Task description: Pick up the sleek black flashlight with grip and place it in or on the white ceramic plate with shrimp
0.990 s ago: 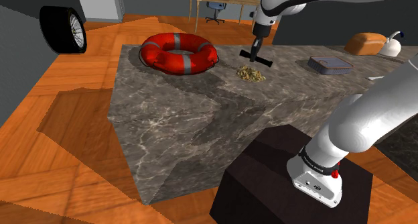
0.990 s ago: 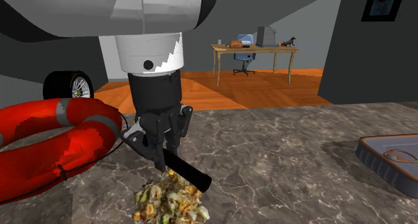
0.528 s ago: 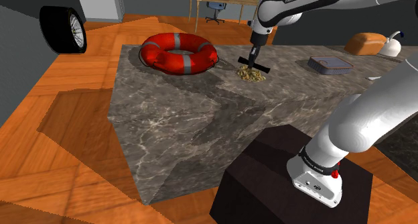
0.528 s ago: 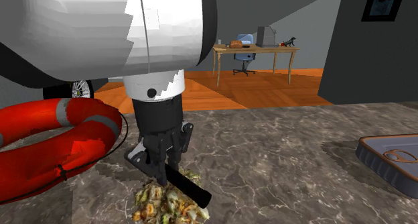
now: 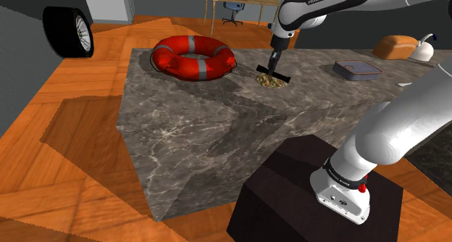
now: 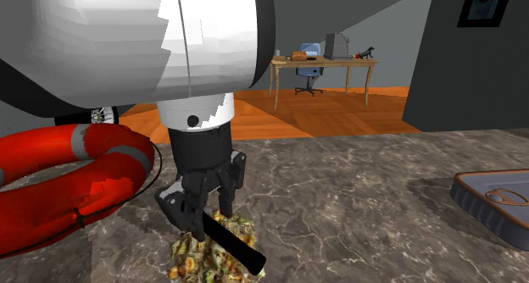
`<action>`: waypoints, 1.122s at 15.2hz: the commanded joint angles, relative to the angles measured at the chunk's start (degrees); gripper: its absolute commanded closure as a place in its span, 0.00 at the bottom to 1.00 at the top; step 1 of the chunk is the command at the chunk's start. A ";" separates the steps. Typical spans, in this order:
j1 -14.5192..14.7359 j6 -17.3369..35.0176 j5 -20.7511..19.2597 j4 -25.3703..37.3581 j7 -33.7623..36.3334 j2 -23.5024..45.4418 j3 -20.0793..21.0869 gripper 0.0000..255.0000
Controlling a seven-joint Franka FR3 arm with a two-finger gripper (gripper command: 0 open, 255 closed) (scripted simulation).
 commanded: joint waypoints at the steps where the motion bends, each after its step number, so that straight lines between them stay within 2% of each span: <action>1: 0.00 0.00 0.00 0.00 0.00 0.00 0.00 0.00; 5: 0.00 0.00 0.00 0.00 0.00 0.00 0.00 0.00; 9: 0.11 -7.46 -0.19 5.43 0.28 -2.08 0.55 0.00; 17: 0.11 -7.46 -0.19 5.43 0.28 -2.08 0.55 0.00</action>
